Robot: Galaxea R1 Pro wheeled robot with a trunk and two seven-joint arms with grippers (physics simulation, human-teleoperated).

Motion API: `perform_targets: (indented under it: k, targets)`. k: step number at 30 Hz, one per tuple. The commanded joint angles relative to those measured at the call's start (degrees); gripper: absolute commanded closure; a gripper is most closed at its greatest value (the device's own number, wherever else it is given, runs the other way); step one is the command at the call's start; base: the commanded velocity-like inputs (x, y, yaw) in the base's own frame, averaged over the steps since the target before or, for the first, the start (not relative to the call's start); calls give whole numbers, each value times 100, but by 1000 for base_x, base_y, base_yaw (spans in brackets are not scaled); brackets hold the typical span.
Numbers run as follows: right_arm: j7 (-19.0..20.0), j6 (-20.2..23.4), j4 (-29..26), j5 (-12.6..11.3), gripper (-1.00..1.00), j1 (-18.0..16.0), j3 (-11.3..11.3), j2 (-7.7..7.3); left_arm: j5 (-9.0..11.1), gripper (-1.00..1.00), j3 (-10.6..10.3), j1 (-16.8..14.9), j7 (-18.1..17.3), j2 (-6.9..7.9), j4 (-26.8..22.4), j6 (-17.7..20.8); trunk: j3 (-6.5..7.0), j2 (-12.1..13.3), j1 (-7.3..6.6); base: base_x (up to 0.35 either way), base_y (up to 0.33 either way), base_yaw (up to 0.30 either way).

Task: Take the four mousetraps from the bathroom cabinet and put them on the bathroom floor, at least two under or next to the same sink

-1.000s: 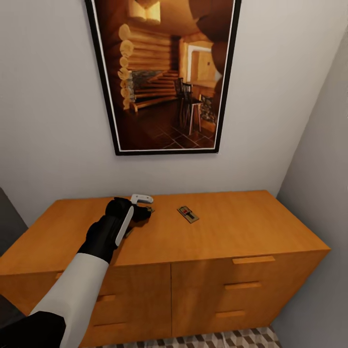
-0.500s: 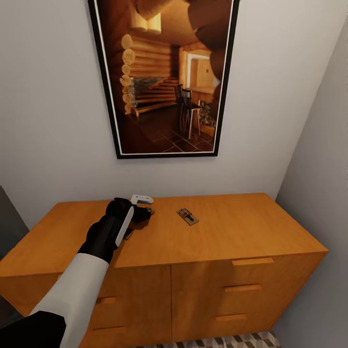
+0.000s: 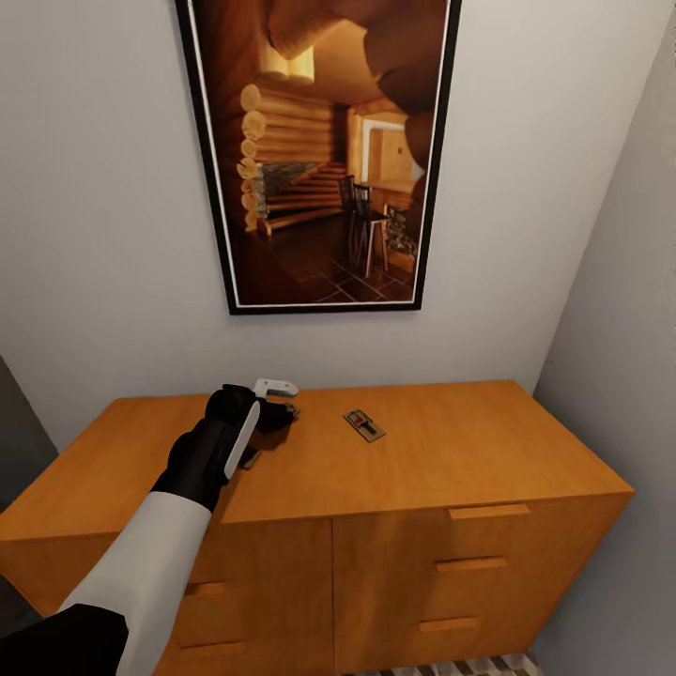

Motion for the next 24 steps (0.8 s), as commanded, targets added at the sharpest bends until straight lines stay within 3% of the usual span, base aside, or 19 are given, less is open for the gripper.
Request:
perform_targets:
  k: [1,24]
  targets:
    - [2,-5,-11,23,100,4,-9,0,-7,100,-7,-4,16,0,1,23,5,-3,0,0,0,0]
    - [1,-5,-11,23,100,4,-9,0,-7,100,-7,-4,16,0,30,23,217,-3,0,0,0,0]
